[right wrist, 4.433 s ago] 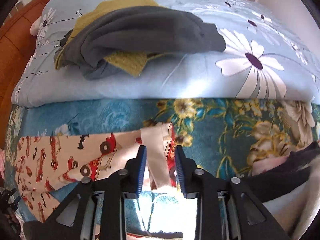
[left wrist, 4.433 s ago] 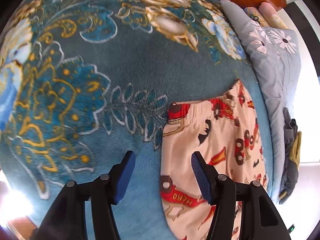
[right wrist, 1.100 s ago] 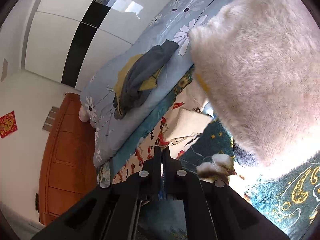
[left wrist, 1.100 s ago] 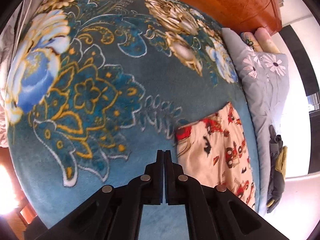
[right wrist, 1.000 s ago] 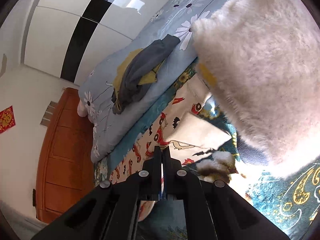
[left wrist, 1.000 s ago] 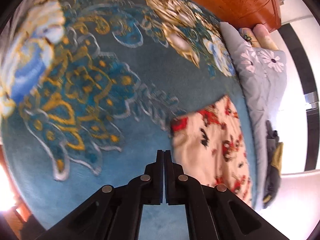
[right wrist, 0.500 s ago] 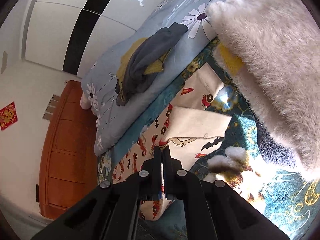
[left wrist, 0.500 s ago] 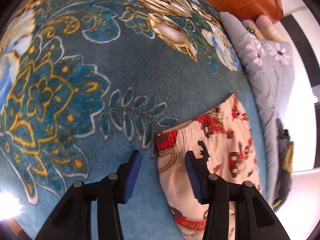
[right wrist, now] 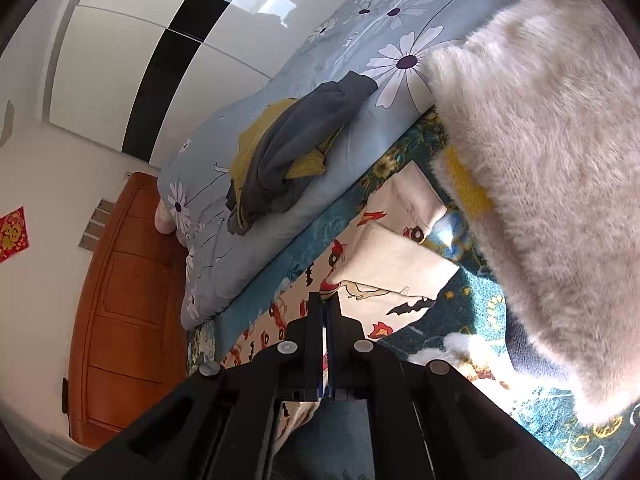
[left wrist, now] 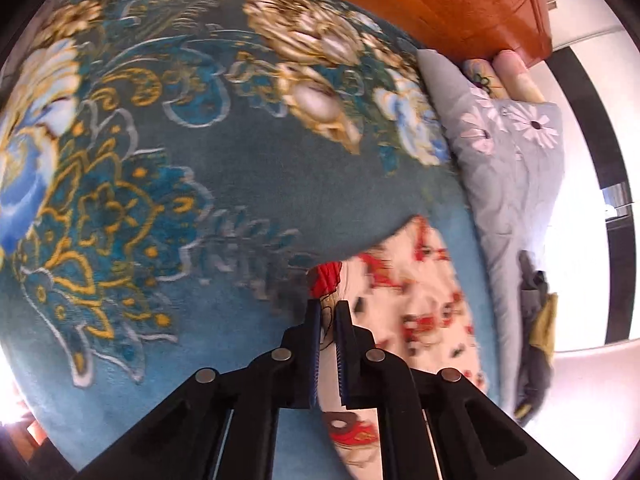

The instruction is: Fold clothes

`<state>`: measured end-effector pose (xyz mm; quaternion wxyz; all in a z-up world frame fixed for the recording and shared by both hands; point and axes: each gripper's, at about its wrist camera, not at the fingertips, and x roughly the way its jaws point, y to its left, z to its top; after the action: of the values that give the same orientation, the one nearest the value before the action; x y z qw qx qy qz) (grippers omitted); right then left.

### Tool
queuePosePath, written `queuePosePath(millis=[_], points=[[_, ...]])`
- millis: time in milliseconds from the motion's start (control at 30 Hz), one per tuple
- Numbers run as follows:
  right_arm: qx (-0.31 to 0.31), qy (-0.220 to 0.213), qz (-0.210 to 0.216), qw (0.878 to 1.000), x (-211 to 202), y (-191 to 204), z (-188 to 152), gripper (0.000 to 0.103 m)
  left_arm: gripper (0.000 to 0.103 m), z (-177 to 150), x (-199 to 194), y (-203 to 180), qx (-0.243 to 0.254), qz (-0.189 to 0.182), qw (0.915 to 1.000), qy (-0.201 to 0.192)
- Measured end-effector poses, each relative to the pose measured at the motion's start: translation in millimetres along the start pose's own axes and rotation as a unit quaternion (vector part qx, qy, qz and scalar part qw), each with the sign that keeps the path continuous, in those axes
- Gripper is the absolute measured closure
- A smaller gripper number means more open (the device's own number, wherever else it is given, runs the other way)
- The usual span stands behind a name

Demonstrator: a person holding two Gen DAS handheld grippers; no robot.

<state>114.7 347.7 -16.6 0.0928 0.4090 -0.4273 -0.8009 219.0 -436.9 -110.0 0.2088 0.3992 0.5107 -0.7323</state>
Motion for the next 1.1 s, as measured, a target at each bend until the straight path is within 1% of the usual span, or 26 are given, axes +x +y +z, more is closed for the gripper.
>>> queuePosePath(millis=[133,167,267,367,467,533,633,700,733,800,833,867,900,933,967,1000,1033,1067,1100], points=[[0.011,-0.004,0.007,1.000,23,10,17,0.102,0.096,13,-2,-30,-0.018,-0.037,0.9990,0.016],[0.009,-0.005,0.002,1.000,30,13,22,0.102,0.096,18,-1,-38,-0.023,-0.047,0.9984,0.021],[0.007,-0.014,-0.019,1.000,51,19,45,0.102,0.096,39,12,-69,-0.033,-0.052,0.9977,0.028],[0.018,-0.027,-0.057,0.998,76,14,75,0.102,0.096,59,28,-101,-0.032,-0.050,0.9978,0.029],[0.036,-0.036,-0.098,0.994,100,5,104,0.102,0.095,75,53,-123,-0.039,-0.050,0.9973,0.036],[0.037,-0.034,-0.135,0.990,117,-1,118,0.102,0.095,80,77,-136,-0.037,-0.034,0.9976,0.047],[0.032,-0.020,-0.182,0.983,142,-8,127,0.102,0.095,78,107,-144,-0.034,-0.033,0.9971,0.061],[0.030,-0.010,-0.200,0.979,153,-13,125,0.102,0.094,75,121,-149,-0.020,-0.026,0.9974,0.065],[0.030,-0.006,-0.203,0.979,157,-14,124,0.102,0.093,73,124,-150,-0.014,-0.037,0.9971,0.066],[0.027,-0.002,-0.201,0.979,162,-15,121,0.102,0.083,71,129,-151,-0.003,-0.060,0.9959,0.067],[0.024,0.000,-0.198,0.980,163,-16,121,0.101,0.067,70,129,-151,0.000,-0.068,0.9952,0.071],[0.021,0.002,-0.195,0.981,164,-16,120,0.101,0.047,69,125,-150,0.004,-0.076,0.9944,0.073],[0.018,0.002,-0.191,0.981,163,-16,119,0.101,0.041,68,122,-150,0.009,-0.085,0.9934,0.076],[0.016,0.003,-0.182,0.983,162,-16,118,0.100,0.039,66,115,-149,0.020,-0.096,0.9927,0.070],[0.014,0.005,-0.173,0.985,160,-16,117,0.098,0.039,64,108,-147,0.031,-0.094,0.9932,0.061],[0.011,0.006,-0.165,0.986,157,-15,115,0.089,0.038,62,104,-143,0.038,-0.075,0.9952,0.050],[0.010,0.006,-0.155,0.988,153,-14,111,0.075,0.037,59,101,-138,0.045,-0.056,0.9967,0.040],[0.009,0.007,-0.143,0.990,149,-12,106,0.068,0.037,56,97,-134,0.052,-0.036,0.9976,0.029],[0.008,0.009,-0.131,0.991,146,-11,100,0.064,0.037,54,99,-126,0.047,-0.024,0.9981,0.031]])
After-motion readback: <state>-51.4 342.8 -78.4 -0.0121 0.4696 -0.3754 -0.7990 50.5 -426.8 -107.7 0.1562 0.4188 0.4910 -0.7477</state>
